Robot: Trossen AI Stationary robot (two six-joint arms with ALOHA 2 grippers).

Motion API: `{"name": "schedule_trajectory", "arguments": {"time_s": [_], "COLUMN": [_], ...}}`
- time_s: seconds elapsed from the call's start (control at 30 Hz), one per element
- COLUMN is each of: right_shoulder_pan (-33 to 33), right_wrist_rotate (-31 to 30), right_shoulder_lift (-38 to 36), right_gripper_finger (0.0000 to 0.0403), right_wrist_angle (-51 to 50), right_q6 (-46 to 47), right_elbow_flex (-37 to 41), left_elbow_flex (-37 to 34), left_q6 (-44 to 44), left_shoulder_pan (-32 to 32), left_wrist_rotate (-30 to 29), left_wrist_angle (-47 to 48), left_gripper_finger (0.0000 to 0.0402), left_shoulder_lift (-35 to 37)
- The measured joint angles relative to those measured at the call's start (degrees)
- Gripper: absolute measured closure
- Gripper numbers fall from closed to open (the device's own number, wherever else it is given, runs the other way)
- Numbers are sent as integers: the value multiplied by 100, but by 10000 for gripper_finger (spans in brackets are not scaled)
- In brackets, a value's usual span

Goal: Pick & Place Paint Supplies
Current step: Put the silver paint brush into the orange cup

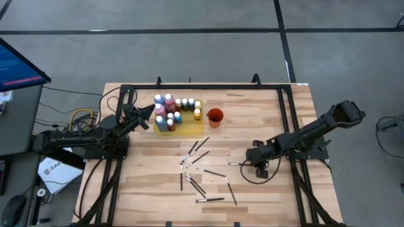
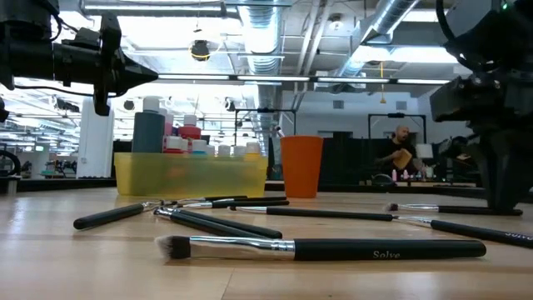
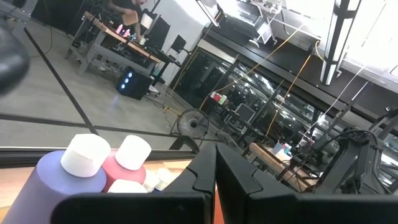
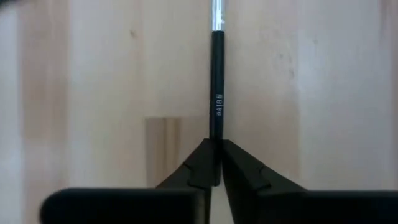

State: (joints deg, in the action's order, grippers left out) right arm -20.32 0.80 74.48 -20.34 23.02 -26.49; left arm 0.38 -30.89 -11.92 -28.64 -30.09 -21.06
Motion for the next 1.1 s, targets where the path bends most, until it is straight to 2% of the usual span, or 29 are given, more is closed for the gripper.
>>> {"name": "schedule_trajectory", "arguments": {"time_s": [0.3,0.53,0.8,1.1], "right_shoulder_pan": [9,178,367,400], "right_wrist_rotate": [-256,-581,-737,-710], "right_shoulder_lift": [5,22,1254,2510], "right_gripper_finger": [294,274,284,280], "right_wrist_angle": [-649,-606,-461,-420], "right_q6": [-842,-1066,-1469,-1700], "right_elbow_flex": [-399,-1016,-1965,-2579], "left_elbow_flex": [0,-1,0,-1], "left_q6": [0,0,0,0], "left_shoulder_pan": [1,-1,0,-1], "left_wrist_rotate": [0,0,-1,-2], "left_wrist_angle": [-1,0,-1,-8], "left_gripper_finger": [400,400,400,400], "left_shoulder_lift": [2,0,0,0]}}
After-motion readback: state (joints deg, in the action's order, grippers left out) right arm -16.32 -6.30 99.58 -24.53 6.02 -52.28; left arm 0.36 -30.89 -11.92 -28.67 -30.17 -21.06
